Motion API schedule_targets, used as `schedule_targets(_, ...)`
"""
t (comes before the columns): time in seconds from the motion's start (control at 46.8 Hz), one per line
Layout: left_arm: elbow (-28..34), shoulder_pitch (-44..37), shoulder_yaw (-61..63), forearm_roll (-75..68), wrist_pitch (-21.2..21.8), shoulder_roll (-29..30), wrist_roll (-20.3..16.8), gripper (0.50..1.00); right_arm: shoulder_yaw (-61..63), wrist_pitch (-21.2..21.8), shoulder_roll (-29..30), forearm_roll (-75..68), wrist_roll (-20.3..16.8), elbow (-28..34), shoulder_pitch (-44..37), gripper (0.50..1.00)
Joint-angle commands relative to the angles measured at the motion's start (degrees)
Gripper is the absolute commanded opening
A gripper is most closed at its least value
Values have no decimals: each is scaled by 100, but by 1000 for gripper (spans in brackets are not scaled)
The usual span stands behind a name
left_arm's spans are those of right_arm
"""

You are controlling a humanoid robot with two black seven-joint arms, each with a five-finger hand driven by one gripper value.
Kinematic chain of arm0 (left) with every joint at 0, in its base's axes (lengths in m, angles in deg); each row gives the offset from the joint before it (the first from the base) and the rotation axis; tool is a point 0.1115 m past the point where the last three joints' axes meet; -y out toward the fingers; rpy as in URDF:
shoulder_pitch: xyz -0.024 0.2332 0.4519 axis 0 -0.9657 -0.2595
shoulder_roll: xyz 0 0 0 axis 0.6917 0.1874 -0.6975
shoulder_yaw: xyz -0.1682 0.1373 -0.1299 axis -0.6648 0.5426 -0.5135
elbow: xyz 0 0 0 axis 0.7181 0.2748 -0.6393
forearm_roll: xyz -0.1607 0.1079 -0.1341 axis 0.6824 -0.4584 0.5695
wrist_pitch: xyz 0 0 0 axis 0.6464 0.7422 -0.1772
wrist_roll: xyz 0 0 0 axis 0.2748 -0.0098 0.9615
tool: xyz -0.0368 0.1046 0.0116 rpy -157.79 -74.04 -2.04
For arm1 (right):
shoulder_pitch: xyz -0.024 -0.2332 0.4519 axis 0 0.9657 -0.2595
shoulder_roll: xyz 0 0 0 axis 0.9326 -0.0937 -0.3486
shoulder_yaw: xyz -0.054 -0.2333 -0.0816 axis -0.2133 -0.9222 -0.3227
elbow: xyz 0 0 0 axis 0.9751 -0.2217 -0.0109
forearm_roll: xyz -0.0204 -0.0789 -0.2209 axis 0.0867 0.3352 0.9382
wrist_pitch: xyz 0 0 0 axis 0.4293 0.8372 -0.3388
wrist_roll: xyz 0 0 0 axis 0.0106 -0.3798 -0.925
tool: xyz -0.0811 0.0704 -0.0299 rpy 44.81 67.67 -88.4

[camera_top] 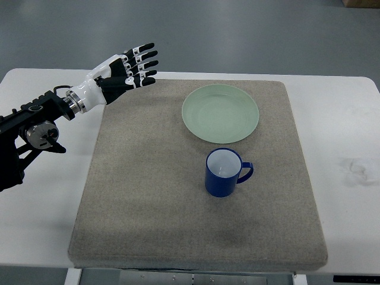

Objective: Place cup left of plate with left hand
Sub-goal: 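Extend the left hand forward over the pad toward the blue mug, then wrap the left hand fingers around the blue mug's body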

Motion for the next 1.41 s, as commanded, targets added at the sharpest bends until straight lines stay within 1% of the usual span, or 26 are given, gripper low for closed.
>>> schedule_targets(0.0,-124,-15,5,-254,-226,71,0,992,0,0,0,2,0,0,0,932)
schedule_targets(0.15,-291,-94,93,-579,-586,124,0,992,0,0,0,2,0,0,0,932)
schedule_targets(0.214,-361,-121,128,-763,-666,115,0,992,0,0,0,2,0,0,0,932)
schedule_targets(0.427,-713,-226,172,-1212,-703,107,0,992,0,0,0,-7,0,0,0,932)
schedule_targets(0.769,-818,-218,743,-1599,-703,19,-9,992,0,0,0,-7,0,0,0,932)
schedule_targets(0.919,-968,-209,849,-1696,-703,-51,-9,992,0,0,0,2,0,0,0,932)
schedule_targets(1.389,-898,-182,858,-1819,-703,-675,0,990,0,0,0,-7,0,0,0,932)
